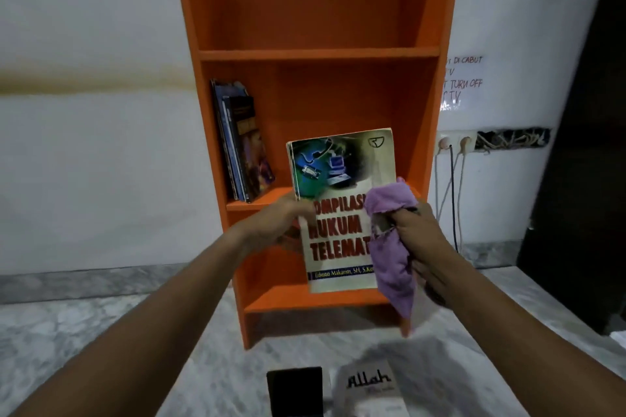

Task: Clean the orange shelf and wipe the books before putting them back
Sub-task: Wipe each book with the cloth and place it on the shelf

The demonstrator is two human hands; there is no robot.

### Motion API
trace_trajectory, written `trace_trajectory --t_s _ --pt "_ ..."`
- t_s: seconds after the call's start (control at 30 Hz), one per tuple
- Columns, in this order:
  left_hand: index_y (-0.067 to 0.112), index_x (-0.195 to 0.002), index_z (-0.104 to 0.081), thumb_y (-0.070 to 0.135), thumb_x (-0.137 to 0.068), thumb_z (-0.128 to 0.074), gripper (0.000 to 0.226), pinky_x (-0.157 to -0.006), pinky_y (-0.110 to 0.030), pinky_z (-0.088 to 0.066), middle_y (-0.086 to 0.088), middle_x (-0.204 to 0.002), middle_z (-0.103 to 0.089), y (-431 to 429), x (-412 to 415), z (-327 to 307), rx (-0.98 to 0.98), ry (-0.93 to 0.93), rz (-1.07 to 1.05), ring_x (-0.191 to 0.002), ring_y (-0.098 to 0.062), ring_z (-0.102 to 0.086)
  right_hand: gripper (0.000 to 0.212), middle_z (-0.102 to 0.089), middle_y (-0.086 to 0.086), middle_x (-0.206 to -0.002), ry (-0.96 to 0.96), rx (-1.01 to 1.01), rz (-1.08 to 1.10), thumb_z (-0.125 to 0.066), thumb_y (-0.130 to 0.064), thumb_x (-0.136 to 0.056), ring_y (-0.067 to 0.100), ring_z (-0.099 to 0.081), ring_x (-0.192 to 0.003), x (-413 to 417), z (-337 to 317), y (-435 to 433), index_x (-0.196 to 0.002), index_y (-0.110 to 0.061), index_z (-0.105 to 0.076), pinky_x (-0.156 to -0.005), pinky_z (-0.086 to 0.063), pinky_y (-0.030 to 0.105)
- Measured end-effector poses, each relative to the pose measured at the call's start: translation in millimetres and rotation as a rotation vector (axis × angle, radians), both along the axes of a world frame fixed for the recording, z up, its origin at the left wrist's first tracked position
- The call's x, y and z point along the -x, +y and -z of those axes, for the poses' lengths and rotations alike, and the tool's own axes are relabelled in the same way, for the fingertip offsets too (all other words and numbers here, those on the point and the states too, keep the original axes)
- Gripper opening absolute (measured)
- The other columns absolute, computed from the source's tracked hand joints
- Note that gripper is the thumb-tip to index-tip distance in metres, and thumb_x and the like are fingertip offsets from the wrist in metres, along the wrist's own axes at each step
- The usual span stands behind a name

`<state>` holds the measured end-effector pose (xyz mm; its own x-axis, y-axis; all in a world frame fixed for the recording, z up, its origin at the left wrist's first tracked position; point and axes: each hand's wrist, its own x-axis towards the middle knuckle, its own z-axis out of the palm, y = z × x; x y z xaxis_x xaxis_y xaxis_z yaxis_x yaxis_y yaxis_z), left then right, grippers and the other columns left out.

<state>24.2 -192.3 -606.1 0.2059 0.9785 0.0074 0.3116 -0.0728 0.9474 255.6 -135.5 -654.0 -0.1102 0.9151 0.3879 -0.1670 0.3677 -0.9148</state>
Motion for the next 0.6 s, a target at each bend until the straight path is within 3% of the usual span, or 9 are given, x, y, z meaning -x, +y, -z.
trace_trajectory --t_s 0.07,0.13,0.23,0.3,0.37,0.43,0.53,0.6 --pt "0.023 -0.120 -0.057 0.007 -0.093 -0.065 0.033 -0.089 -0.045 -0.058 -0.007 -0.114 -0.074 11.1 16.6 -6.1 0.092 0.032 0.049 -0.106 -0.027 -0.071 0.014 -0.071 0.012 -0.092 -0.015 -0.041 0.040 -0.061 -0.001 -0.096 0.017 -0.066 -0.084 6.7 -13.8 19.3 -0.104 -0.001 -0.073 -0.071 -0.054 0.017" --pt "0.026 -0.125 -0.059 0.010 -0.090 -0.071 0.040 -0.096 -0.051 -0.056 -0.007 -0.121 -0.071 22.0 30.8 -5.4 0.036 0.065 0.040 -0.112 -0.027 -0.069 0.013 -0.073 0.015 -0.095 -0.051 -0.071 0.050 -0.065 -0.006 -0.095 0.018 -0.068 -0.085 17.3 -31.1 37.3 -0.105 -0.003 -0.074 -0.077 -0.057 0.025" --pt "0.022 -0.121 -0.061 0.011 -0.089 -0.073 0.037 -0.088 -0.048 -0.061 -0.010 -0.120 -0.070 39.9 46.1 -0.4 -0.175 0.002 -0.103 -0.105 -0.024 -0.072 0.011 -0.073 0.022 -0.101 -0.158 -0.127 0.050 -0.065 -0.018 -0.095 0.039 -0.070 -0.098 42.6 -57.5 68.1 -0.100 -0.010 -0.072 -0.087 -0.058 0.051" --pt "0.020 -0.121 -0.062 0.010 -0.088 -0.073 0.037 -0.082 -0.043 -0.063 -0.011 -0.118 -0.070 52.7 53.4 3.7 -0.282 -0.097 -0.193 -0.103 -0.022 -0.073 0.008 -0.073 0.019 -0.099 -0.273 -0.195 0.089 -0.062 -0.017 -0.098 0.040 -0.070 -0.095 62.9 -70.3 93.0 -0.097 -0.012 -0.069 -0.085 -0.059 0.056" --pt "0.020 -0.118 -0.063 0.007 -0.088 -0.073 0.035 -0.080 -0.043 -0.063 -0.006 -0.114 -0.072 70.4 60.7 7.7 -0.345 -0.141 -0.306 -0.103 -0.022 -0.073 0.008 -0.072 0.005 -0.093 -0.453 -0.316 0.259 -0.061 -0.025 -0.098 0.032 -0.070 -0.087 85.9 -75.5 120.7 -0.098 -0.021 -0.068 -0.077 -0.060 0.052" --pt "0.025 -0.111 -0.063 0.009 -0.087 -0.075 0.031 -0.076 -0.038 -0.064 0.004 -0.108 -0.073 88.9 65.3 8.4 -0.422 -0.070 -0.493 -0.100 -0.018 -0.073 0.020 -0.066 -0.006 -0.093 -0.583 -0.333 0.433 -0.058 -0.038 -0.097 0.025 -0.067 -0.086 107.8 -72.1 137.0 -0.108 -0.024 -0.067 -0.070 -0.055 0.040" --pt "0.026 -0.110 -0.062 0.019 -0.086 -0.078 0.030 -0.063 -0.015 -0.055 0.010 -0.111 -0.070 115.5 72.5 8.1 -0.532 0.124 -0.780 -0.097 -0.012 -0.070 0.026 -0.068 -0.001 -0.098 -0.669 -0.194 0.407 -0.060 -0.041 -0.092 0.026 -0.066 -0.092 151.1 -52.8 161.9 -0.112 -0.025 -0.064 -0.072 -0.050 0.034" --pt "0.022 -0.113 -0.061 0.023 -0.087 -0.077 0.030 -0.066 -0.015 -0.049 0.006 -0.115 -0.069 128.6 77.2 12.7 -0.560 0.203 -0.909 -0.101 -0.017 -0.068 0.027 -0.071 0.006 -0.106 -0.711 -0.130 0.342 -0.063 -0.036 -0.087 0.034 -0.066 -0.097 177.4 -43.2 178.9 -0.111 -0.023 -0.064 -0.074 -0.051 0.036"
